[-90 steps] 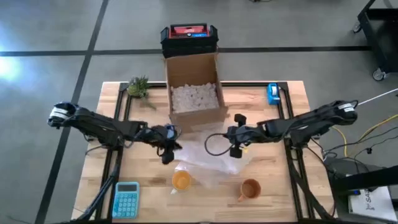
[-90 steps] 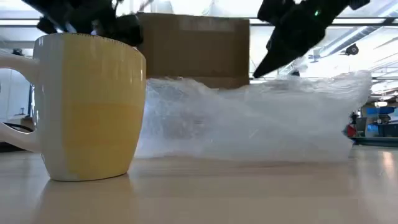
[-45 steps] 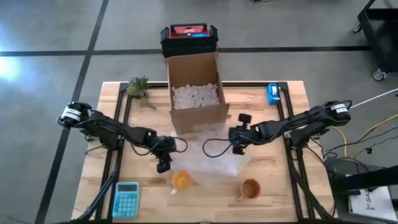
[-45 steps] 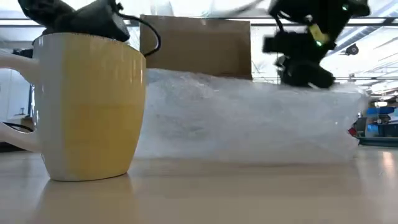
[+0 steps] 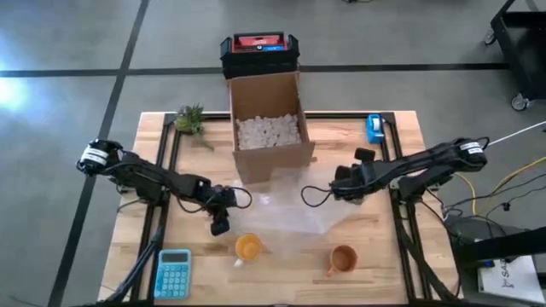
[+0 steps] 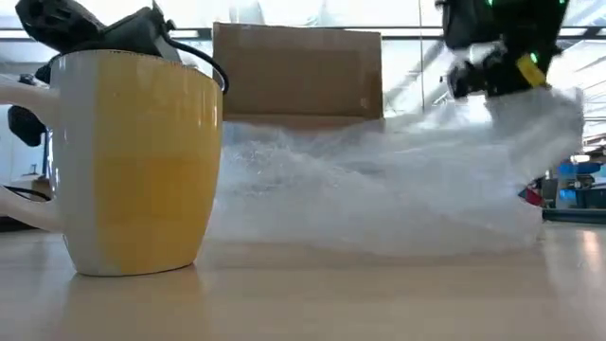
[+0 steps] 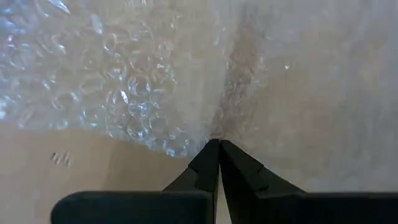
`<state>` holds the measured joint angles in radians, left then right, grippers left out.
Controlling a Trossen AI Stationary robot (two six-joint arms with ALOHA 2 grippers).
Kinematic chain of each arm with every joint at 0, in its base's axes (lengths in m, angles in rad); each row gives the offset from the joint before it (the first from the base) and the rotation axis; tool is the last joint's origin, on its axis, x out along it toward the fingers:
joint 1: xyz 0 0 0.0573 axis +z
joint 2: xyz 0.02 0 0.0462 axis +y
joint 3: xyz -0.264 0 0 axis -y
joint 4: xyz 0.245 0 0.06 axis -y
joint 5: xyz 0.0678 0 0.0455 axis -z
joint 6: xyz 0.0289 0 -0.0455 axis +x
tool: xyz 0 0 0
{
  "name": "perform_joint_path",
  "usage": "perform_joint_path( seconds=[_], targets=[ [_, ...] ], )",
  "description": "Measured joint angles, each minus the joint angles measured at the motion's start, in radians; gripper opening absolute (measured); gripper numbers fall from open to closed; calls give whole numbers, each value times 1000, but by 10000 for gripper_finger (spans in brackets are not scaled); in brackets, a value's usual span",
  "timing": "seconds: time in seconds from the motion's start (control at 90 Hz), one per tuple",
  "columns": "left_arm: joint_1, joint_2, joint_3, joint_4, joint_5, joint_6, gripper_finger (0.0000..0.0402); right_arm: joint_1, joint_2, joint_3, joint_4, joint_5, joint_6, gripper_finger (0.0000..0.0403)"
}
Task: Wrap mug
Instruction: Wrap the orange mug with bubble wrap
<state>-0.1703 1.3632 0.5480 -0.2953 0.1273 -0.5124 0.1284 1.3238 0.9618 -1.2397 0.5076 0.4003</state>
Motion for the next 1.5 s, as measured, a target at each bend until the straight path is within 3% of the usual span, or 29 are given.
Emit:
perform_joint_path(
  seconds=[0.1, 0.189, 0.356, 0.444, 0.622, 0.789, 0.889, 0.989, 1.111, 1.278, 1.5],
  targets=[
    [0, -43, 0, -1, -8, -14, 0, 0, -56, 71, 14, 0, -33, 0],
    [-1, -93, 7, -1, -65, -25, 0, 0, -108, 91, 162, -22, -89, 0],
    [0, -177, 2, 167, -198, 3, 0, 0, -145, 10, 589, -244, -269, 0],
    [0, -175, -15, 285, -198, 49, 0, 1, -102, -44, 753, -343, -344, 0],
    [-1, -77, -29, 379, -116, 65, 0, -10, 72, -80, 833, -348, -360, 0],
    [-1, 42, -38, 399, -80, 59, 0, -9, 222, -56, 800, -351, -375, 0],
    [0, 105, -40, 353, -71, 47, 0, -9, 265, -16, 661, -343, -375, 0],
    [0, 148, -34, 307, -64, 25, 0, -9, 275, 13, 461, -256, -339, 0],
    [0, 178, -34, 259, -60, 21, 0, -10, 236, 19, 280, -145, -286, 0],
    [0, 156, -48, 244, -60, 13, 0, -12, 148, 15, 77, -117, -215, 0],
    [0, 100, -60, 202, -60, 2, 0, -13, -7, -3, 25, -96, -96, 0]
  ],
)
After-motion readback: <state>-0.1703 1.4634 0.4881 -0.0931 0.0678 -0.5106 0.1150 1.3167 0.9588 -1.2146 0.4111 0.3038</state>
